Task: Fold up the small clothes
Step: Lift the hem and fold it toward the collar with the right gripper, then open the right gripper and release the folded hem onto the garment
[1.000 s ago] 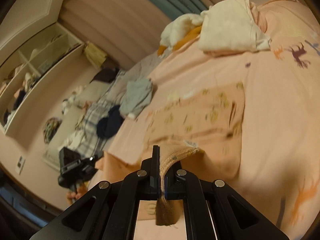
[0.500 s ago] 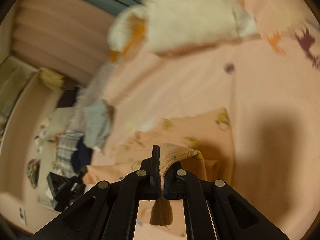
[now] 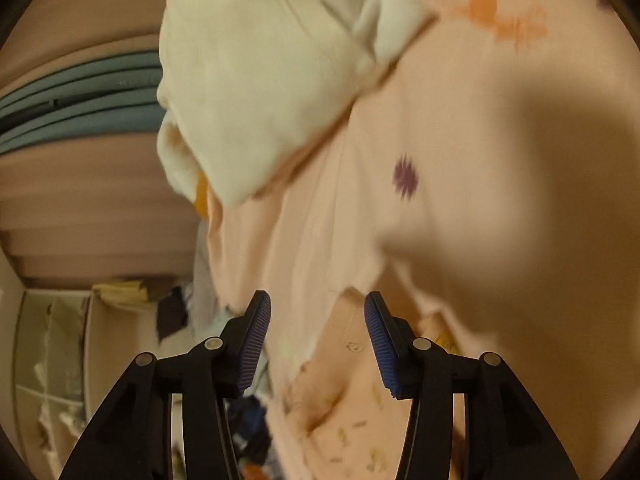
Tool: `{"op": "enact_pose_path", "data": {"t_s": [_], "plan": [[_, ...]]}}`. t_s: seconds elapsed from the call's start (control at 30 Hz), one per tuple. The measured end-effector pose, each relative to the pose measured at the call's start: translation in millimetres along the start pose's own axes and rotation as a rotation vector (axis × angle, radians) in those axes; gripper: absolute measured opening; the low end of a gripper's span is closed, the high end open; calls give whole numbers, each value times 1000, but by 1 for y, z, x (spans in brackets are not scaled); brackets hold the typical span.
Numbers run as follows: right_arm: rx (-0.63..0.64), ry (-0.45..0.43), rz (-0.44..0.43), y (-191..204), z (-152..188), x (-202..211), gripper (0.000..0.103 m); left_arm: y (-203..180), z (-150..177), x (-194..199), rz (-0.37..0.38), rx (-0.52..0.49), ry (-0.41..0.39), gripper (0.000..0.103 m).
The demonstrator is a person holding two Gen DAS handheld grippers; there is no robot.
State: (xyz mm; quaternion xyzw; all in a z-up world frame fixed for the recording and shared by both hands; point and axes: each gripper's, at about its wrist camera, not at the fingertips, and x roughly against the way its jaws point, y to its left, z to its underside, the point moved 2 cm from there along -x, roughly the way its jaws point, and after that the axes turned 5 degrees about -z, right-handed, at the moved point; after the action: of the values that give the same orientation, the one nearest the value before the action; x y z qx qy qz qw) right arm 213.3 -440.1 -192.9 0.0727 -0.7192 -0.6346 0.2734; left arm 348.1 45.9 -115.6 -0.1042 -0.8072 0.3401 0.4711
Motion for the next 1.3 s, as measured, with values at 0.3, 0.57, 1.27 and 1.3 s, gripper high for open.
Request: {"op": "enact_pose_path", "data": {"t_s": [0.3,0.57,1.27,1.3], "plan": [[519,165,121,33,71,27,48,-28,69,22,-7,-443,94,34],[583,241,185,22,114,19,48,-44,109,-54,-98,-570,240,29],[674,180,344,0,144,60,48,43,118,41,-37,-396,129,32],[679,185,351,-2,147,61,48,47,122,42,-31,-389,135,32]]}}
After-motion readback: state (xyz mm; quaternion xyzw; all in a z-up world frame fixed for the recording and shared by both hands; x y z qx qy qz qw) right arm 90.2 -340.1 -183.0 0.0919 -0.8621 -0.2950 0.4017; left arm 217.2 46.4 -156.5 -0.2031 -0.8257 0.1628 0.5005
